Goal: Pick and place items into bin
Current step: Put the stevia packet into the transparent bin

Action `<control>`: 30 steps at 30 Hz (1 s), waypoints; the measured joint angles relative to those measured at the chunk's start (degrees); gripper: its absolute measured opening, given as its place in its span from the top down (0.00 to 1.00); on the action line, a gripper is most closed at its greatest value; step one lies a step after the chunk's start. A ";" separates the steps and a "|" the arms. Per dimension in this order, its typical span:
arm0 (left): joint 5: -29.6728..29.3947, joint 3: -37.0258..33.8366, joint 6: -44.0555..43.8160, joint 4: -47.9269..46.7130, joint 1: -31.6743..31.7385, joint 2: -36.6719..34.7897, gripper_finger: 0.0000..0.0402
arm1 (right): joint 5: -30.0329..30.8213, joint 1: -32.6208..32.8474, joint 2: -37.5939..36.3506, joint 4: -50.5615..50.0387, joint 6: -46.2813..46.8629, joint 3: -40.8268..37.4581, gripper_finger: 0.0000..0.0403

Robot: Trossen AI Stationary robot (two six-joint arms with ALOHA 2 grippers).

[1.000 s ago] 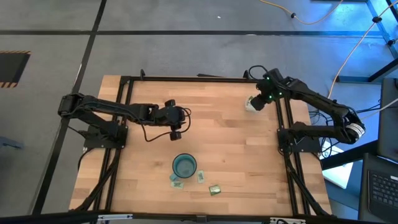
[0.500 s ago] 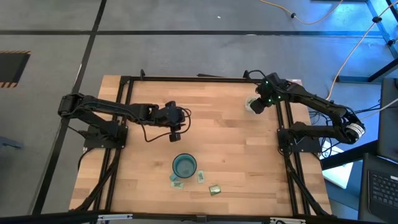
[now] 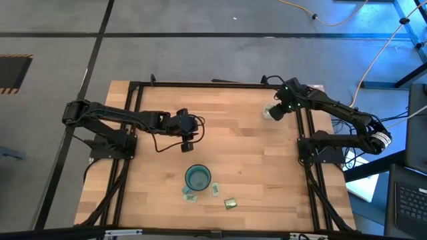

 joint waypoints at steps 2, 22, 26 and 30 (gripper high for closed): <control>0.02 0.00 0.04 0.00 0.00 0.00 0.78 | 0.26 0.00 0.00 0.61 0.16 0.00 0.79; 0.37 0.00 -3.26 -12.10 -15.22 -4.66 0.78 | 4.03 16.46 -6.38 16.43 0.69 1.73 0.72; -2.67 0.00 -8.17 -13.68 -21.06 -4.66 0.78 | 4.06 20.37 -6.30 18.22 1.51 1.73 0.72; -4.12 0.00 -11.86 -11.95 -26.58 -4.63 0.78 | 4.08 23.76 -5.63 19.51 1.57 1.73 0.72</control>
